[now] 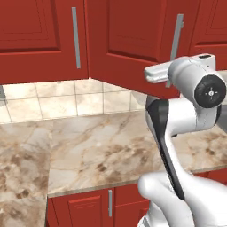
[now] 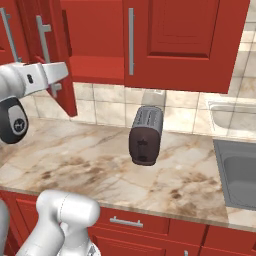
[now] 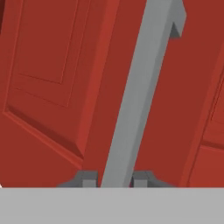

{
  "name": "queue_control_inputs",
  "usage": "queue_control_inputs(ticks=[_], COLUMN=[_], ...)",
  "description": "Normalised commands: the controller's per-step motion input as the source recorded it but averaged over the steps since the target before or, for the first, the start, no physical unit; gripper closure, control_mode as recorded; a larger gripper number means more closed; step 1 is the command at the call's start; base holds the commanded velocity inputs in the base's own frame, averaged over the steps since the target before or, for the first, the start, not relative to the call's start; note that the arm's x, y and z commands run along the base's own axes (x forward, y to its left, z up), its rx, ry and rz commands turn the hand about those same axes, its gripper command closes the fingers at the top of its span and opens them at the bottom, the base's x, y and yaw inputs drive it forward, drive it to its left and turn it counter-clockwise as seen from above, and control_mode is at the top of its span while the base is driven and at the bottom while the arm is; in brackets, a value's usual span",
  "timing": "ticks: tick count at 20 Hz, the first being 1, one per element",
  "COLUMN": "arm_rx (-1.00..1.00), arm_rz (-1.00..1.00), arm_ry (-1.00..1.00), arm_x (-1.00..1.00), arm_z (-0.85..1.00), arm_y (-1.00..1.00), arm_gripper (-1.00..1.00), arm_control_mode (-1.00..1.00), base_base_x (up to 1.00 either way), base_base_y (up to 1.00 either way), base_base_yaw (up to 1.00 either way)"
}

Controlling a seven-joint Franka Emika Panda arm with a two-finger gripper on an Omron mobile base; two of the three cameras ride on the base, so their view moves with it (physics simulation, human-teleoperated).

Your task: Open the cabinet, pick the kettle from the cabinet, and place it in the sink.

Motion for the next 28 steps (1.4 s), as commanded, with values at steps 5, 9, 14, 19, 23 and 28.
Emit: queue_control_inputs(ticks=[5, 9, 14, 19, 23, 28], arm_rx=[-0.08, -0.05, -0.05, -0.01, 0.02, 0.06], arm_rz=[-0.14, -0.13, -0.11, -0.07, -0.05, -0.03], arm_ry=[0.06, 0.06, 0.07, 0.06, 0.01, 0.00], arm_x=[-0.31, -0.30, -0.25, -0.17, -0.14, -0.17], arm_z=[0.12, 0.11, 0.06, 0.00, -0.11, -0.15], arm_y=[0.34, 0.34, 0.36, 0.30, 0.10, 0.02], arm_gripper=[1.00, 1.00, 1.00, 1.00, -1.00, -1.00], arm_control_mode=[-1.00, -1.00, -1.00, -1.00, -1.00, -1.00], base_base_x=[0.00, 0.00, 0.00, 0.00, 0.00, 0.00], base_base_y=[0.00, 0.00, 0.00, 0.00, 0.00, 0.00], base_base_yaw=[0.00, 0.00, 0.00, 0.00, 0.00, 0.00])
